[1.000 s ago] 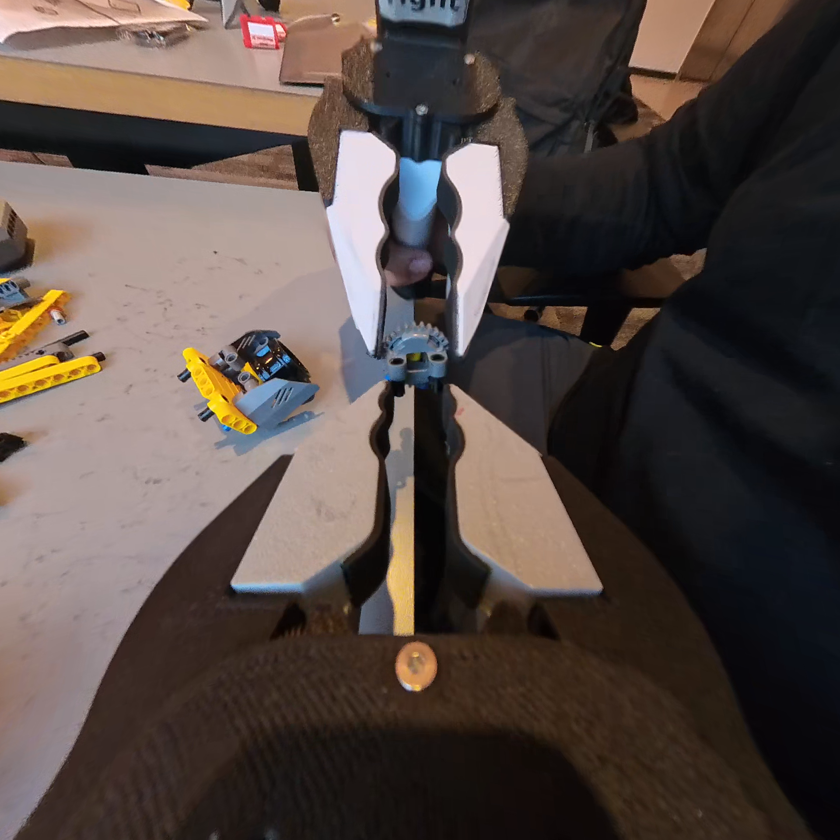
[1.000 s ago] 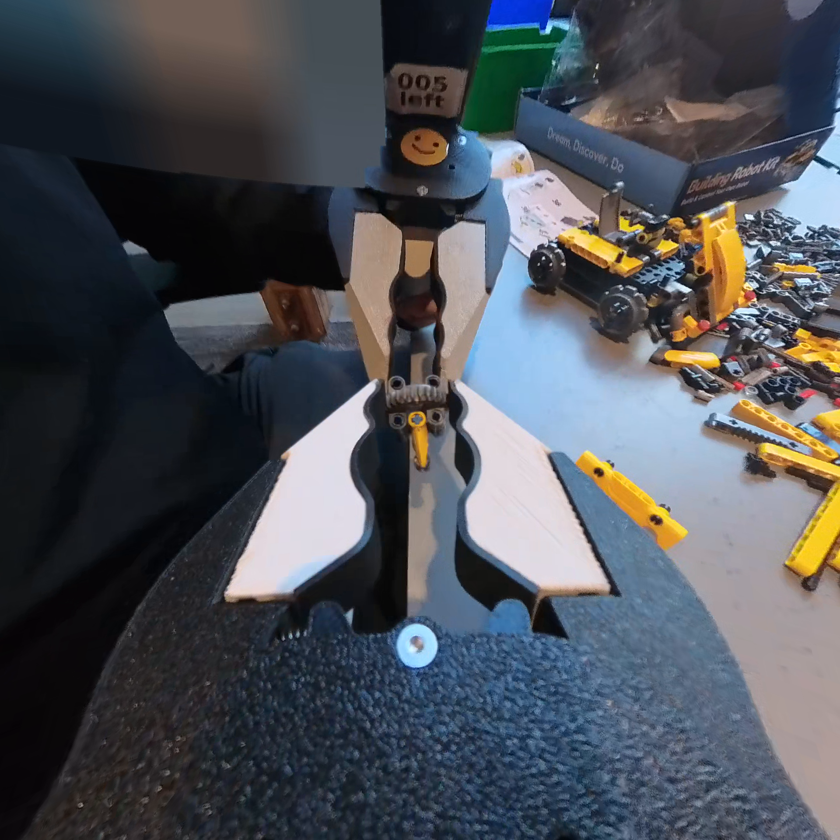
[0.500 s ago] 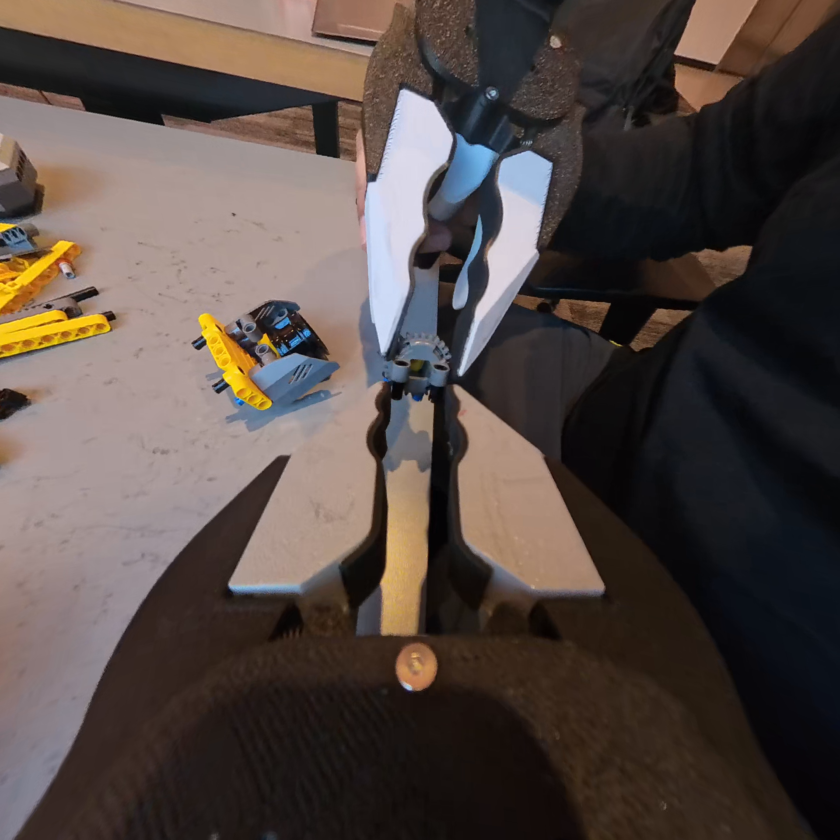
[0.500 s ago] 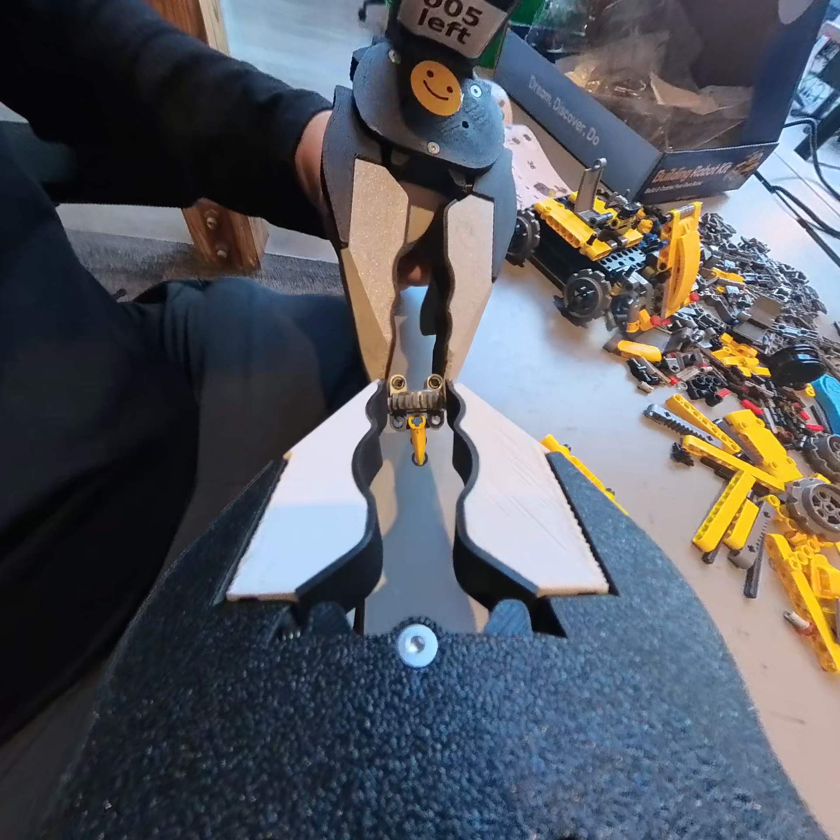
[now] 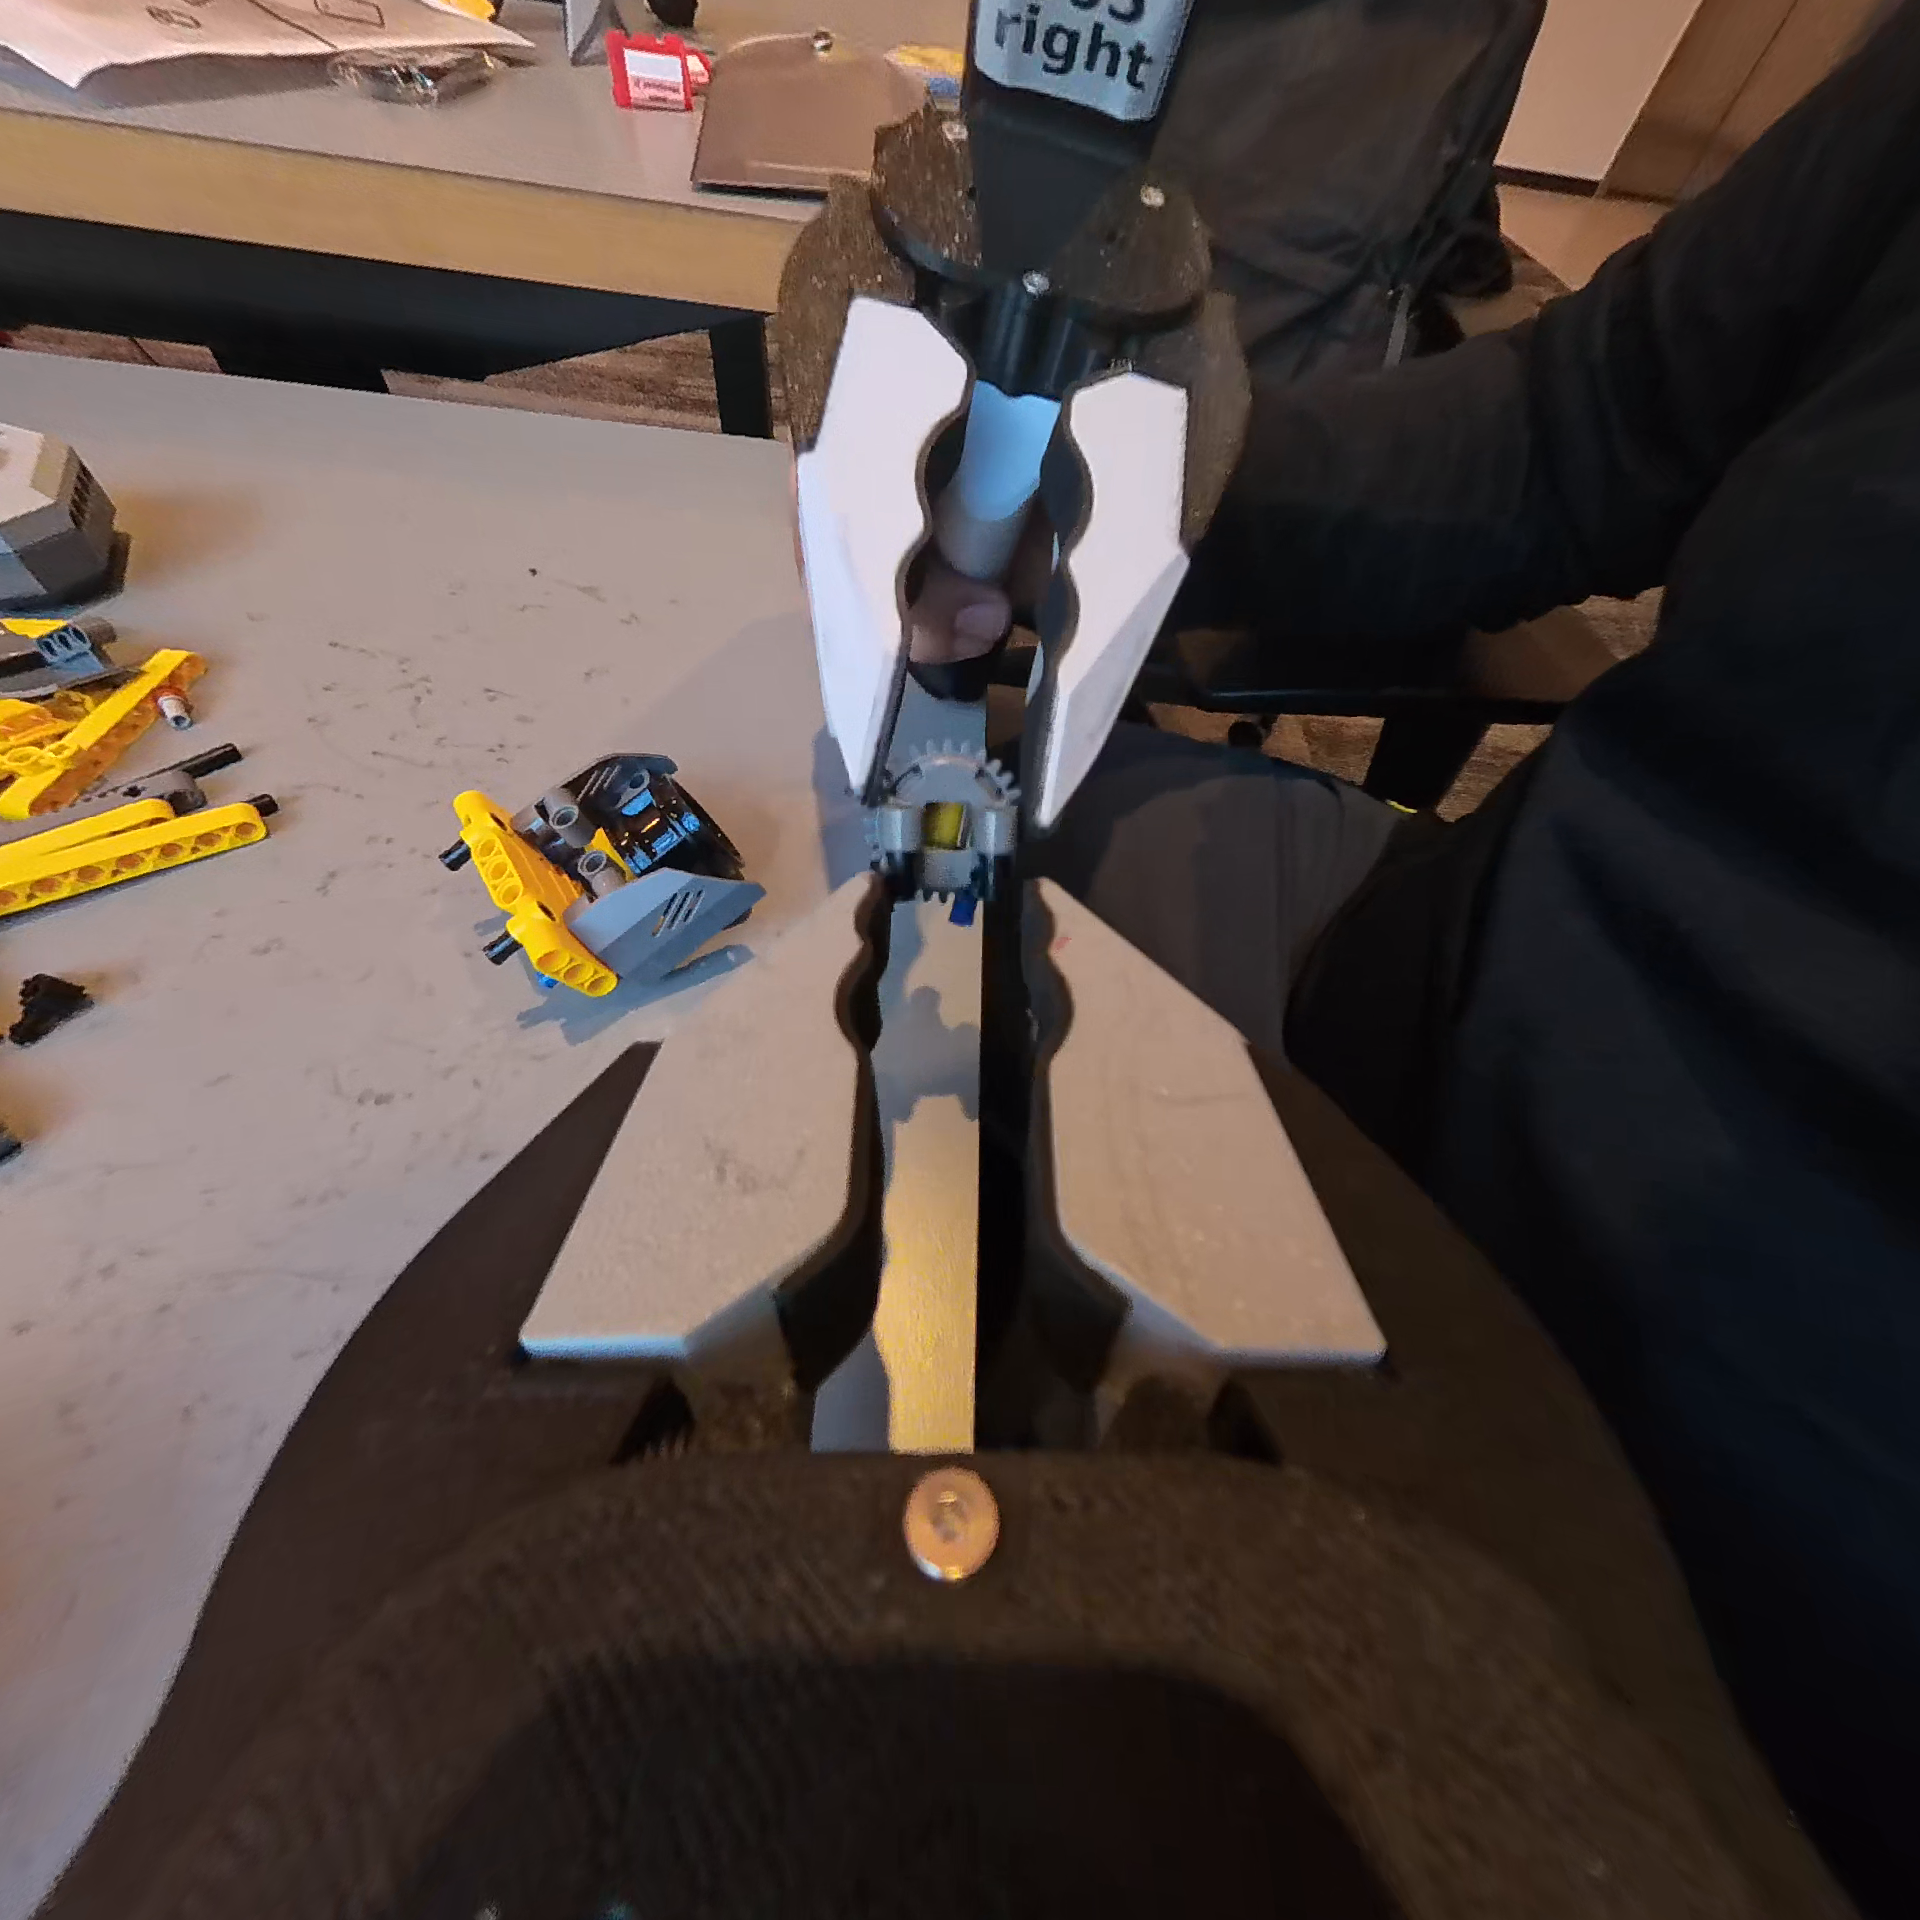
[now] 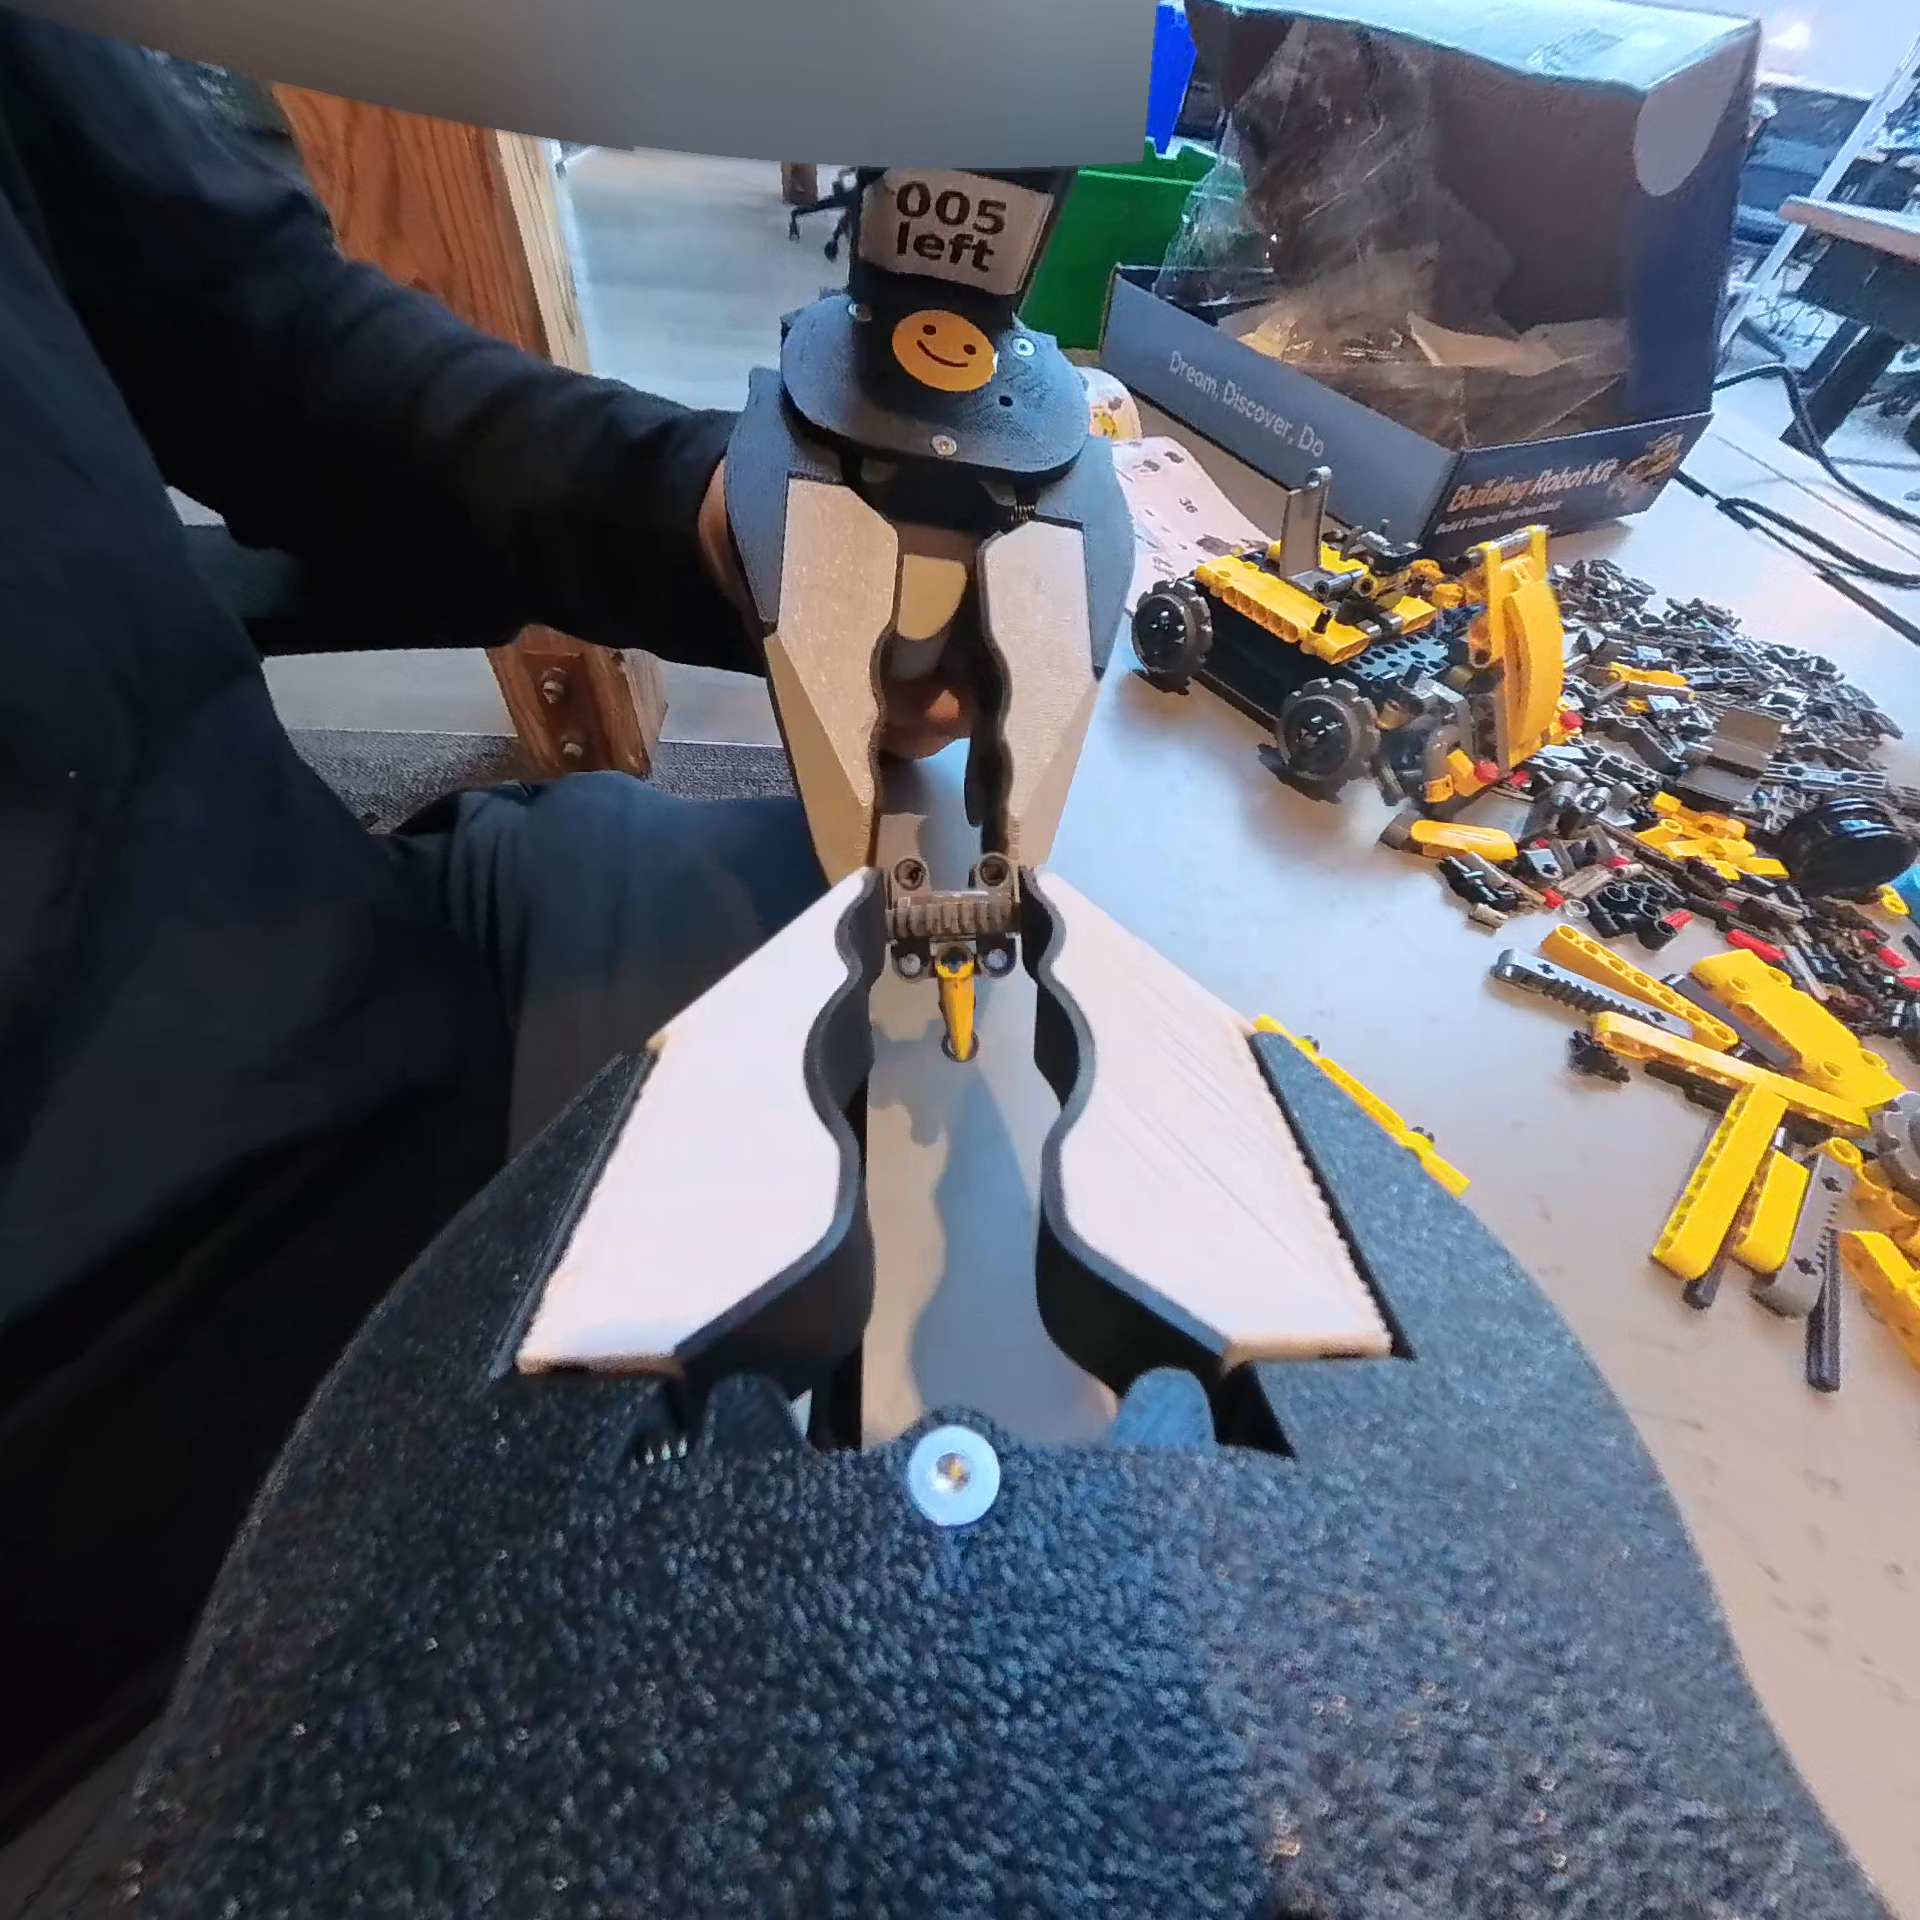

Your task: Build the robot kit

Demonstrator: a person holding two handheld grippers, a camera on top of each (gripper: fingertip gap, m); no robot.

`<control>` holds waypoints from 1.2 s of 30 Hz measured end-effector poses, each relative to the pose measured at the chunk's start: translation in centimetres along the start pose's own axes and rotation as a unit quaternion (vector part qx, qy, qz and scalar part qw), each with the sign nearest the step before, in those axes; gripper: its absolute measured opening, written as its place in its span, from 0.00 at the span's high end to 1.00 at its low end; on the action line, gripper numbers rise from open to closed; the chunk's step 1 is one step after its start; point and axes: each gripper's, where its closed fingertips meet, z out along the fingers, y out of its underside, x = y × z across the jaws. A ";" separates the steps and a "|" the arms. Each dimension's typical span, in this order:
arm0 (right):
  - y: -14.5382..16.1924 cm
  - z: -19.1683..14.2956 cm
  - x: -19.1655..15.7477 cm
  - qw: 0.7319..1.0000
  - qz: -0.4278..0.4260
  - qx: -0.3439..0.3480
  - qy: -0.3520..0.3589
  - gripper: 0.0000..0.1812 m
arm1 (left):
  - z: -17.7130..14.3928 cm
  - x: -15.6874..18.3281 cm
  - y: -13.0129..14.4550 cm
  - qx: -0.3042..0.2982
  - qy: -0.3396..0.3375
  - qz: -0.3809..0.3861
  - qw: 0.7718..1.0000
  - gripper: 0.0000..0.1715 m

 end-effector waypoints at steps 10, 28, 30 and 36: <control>1.0 0.4 0.2 0.999 -0.004 -0.039 0.007 0.86 | 0.2 -0.7 0.9 -0.031 -0.024 0.008 0.999 0.89; 3.6 0.9 -1.1 0.986 -0.067 -0.150 -0.021 0.88 | 1.2 -0.2 3.8 -0.169 -0.038 0.066 0.983 0.89; 4.0 0.8 -1.2 0.987 -0.049 -0.148 -0.030 0.88 | 1.3 -0.1 3.9 -0.169 -0.034 0.059 0.983 0.89; 4.4 0.7 -1.2 0.982 -0.064 -0.172 -0.031 0.88 | 1.4 -0.1 4.2 -0.170 -0.024 0.038 0.984 0.89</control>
